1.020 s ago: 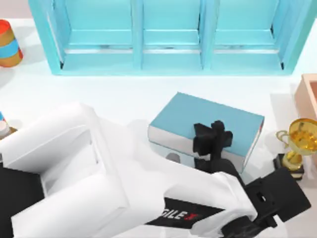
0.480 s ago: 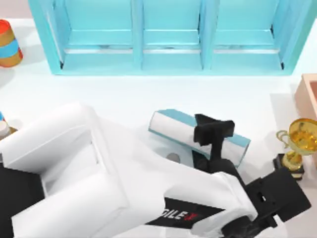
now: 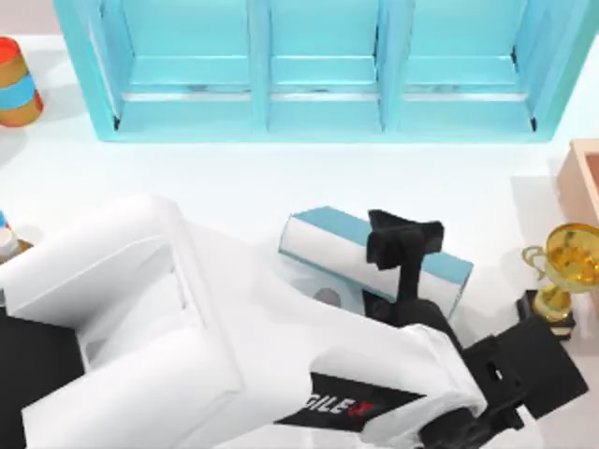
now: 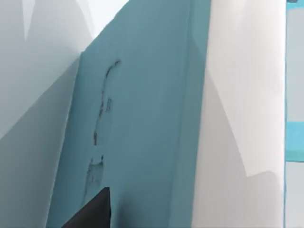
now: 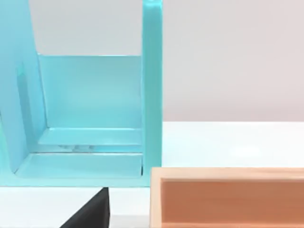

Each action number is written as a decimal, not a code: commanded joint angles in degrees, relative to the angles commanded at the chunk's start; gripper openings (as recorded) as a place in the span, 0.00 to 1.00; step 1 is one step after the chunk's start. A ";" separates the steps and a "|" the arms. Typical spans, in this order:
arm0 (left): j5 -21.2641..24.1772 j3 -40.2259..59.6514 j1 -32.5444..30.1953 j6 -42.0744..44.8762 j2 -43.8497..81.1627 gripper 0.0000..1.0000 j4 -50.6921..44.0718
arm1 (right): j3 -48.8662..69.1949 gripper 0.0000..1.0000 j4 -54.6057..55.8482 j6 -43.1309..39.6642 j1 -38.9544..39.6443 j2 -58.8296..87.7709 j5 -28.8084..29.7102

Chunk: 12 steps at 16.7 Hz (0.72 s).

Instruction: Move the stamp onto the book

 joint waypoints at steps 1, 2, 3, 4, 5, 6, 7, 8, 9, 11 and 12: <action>0.01 0.06 -0.18 -0.64 0.24 1.00 -0.65 | 0.00 1.00 0.00 0.00 0.00 0.00 0.00; 0.03 0.19 -0.55 -1.85 0.70 1.00 -1.89 | 0.00 1.00 0.00 0.00 0.00 0.00 0.00; 0.04 0.40 -1.13 -3.61 1.37 1.00 -3.72 | 0.00 1.00 0.00 0.00 0.00 0.00 0.00; 0.05 0.70 -1.91 -5.86 2.19 1.00 -6.17 | 0.00 1.00 0.00 0.00 0.00 0.00 0.00; 0.06 1.10 -2.89 -8.62 3.11 1.00 -9.26 | 0.00 1.00 0.00 0.00 0.00 0.00 0.00; 0.07 1.59 -4.04 -11.87 4.06 1.00 -12.95 | 0.00 1.00 0.00 0.00 0.00 0.00 0.00; 0.07 2.18 -5.33 -15.57 5.01 1.00 -17.18 | 0.00 1.00 0.00 0.00 0.00 0.00 0.00; 0.10 2.88 -6.74 -19.65 5.91 1.00 -21.89 | 0.00 1.00 0.00 0.00 0.00 0.00 0.00; 0.17 3.71 -8.20 -24.06 6.70 1.00 -27.00 | 0.00 1.00 0.00 0.00 0.00 0.00 0.00; 0.49 5.73 -11.15 -33.54 7.92 1.00 -37.70 | 0.00 1.00 0.00 0.00 0.00 0.00 0.00; 0.74 6.91 -12.55 -38.44 8.33 1.00 -43.02 | 0.00 1.00 0.00 0.00 0.00 0.00 0.00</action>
